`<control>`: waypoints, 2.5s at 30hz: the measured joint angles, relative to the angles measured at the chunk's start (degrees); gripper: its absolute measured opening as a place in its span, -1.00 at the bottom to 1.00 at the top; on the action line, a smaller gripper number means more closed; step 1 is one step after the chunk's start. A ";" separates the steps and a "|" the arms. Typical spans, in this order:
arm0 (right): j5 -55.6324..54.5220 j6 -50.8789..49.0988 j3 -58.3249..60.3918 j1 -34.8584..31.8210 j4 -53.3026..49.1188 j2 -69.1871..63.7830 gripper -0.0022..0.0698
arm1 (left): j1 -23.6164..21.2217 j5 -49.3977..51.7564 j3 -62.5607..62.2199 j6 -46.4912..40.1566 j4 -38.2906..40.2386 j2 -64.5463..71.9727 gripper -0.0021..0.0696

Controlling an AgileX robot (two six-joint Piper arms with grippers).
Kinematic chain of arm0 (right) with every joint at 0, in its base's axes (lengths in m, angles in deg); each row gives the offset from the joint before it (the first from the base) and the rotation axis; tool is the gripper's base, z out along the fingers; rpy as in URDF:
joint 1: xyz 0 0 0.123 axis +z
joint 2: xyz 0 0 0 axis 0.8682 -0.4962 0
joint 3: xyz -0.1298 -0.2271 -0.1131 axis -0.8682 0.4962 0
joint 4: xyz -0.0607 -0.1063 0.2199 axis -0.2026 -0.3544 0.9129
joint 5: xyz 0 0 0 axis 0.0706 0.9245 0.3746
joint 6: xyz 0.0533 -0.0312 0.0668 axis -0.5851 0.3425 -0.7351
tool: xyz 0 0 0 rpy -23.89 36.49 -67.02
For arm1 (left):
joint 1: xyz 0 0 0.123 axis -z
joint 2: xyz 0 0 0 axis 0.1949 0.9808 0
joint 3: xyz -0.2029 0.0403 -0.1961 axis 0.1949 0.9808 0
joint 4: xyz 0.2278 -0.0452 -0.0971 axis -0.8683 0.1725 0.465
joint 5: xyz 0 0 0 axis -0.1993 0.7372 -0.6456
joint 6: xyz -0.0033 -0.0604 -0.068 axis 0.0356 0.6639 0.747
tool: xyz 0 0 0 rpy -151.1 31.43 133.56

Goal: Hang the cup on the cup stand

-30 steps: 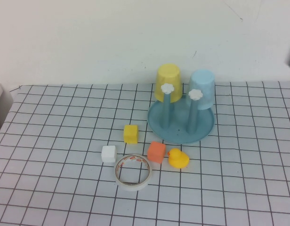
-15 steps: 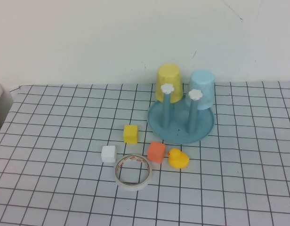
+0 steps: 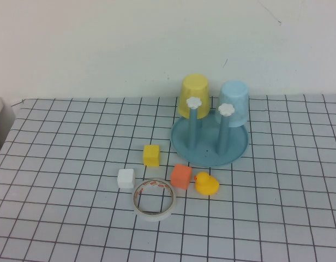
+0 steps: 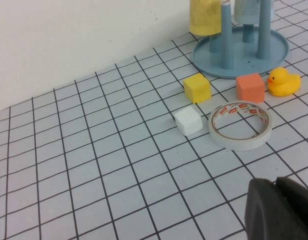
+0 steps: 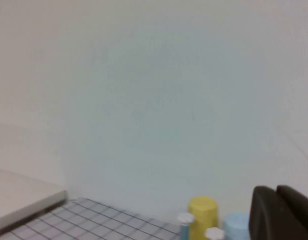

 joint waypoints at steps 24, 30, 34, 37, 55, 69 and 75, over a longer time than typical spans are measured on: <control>-8.35 -79.70 18.56 -16.66 -73.31 0.54 -0.94 | 0.00 0.00 0.00 0.00 0.00 0.00 -0.95; 4.19 -97.40 18.65 -30.23 -96.66 6.13 -0.94 | 0.00 0.00 0.00 0.00 0.00 0.00 -0.95; 10.63 -105.45 18.65 -33.13 -104.66 11.35 -0.94 | 0.00 0.00 0.00 0.00 0.00 0.00 -0.95; 14.24 -108.22 18.65 -33.34 -106.91 12.73 -0.94 | 0.00 0.00 0.00 0.00 0.00 0.00 -0.95; 19.99 -109.43 18.65 -37.32 -107.47 13.06 -0.94 | 0.00 0.00 0.00 0.00 0.00 0.00 -0.95; 20.88 -109.43 18.54 -33.07 -105.85 13.06 -0.94 | 0.00 0.00 0.00 0.00 0.00 0.00 -0.95; 21.11 -109.43 18.44 -31.91 -105.73 13.06 -0.94 | 0.00 0.00 0.00 0.00 0.00 0.00 -0.95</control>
